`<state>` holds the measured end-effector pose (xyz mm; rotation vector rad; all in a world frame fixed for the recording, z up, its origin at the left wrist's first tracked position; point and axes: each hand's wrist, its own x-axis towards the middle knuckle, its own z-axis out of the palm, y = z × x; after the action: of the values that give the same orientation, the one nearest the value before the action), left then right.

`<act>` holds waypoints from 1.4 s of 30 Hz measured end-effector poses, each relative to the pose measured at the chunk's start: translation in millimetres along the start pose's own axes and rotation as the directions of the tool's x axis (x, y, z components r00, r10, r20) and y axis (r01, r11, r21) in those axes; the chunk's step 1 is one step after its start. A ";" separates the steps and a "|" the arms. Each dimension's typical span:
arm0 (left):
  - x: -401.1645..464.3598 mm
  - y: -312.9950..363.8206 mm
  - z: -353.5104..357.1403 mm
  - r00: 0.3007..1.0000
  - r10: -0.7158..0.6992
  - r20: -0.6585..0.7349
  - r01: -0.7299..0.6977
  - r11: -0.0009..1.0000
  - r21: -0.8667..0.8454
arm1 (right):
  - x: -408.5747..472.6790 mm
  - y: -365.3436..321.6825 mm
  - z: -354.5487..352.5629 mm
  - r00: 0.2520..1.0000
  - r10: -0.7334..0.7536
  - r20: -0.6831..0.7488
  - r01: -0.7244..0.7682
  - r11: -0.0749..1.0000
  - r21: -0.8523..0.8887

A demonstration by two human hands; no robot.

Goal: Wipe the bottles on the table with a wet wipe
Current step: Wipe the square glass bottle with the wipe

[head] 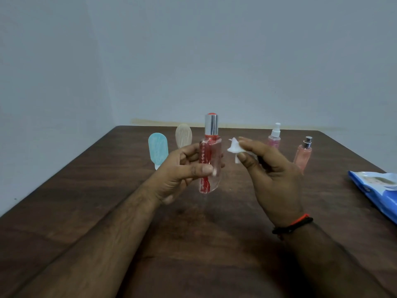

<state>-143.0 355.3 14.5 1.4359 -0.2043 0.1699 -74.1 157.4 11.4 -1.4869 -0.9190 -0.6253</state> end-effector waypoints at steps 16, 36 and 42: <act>1.1 -2.2 -1.2 0.997 0.064 -0.043 -0.077 0.869 -0.489 | -7.7 -5.4 4.7 0.947 -0.245 0.210 0.272 0.956 -0.111; 10.7 -4.0 18.8 0.918 -0.314 -0.241 0.182 0.876 -0.447 | -14.3 -9.4 12.9 0.909 -0.358 0.215 0.416 0.826 -0.380; 12.1 -4.3 15.0 0.899 -0.349 -0.267 0.206 0.871 -0.445 | -13.4 -3.9 13.7 0.963 -0.236 0.131 0.267 0.901 -0.341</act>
<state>-130.9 339.8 15.1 0.9818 0.2479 0.1228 -86.4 168.2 0.7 -1.7411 -1.1202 -0.9638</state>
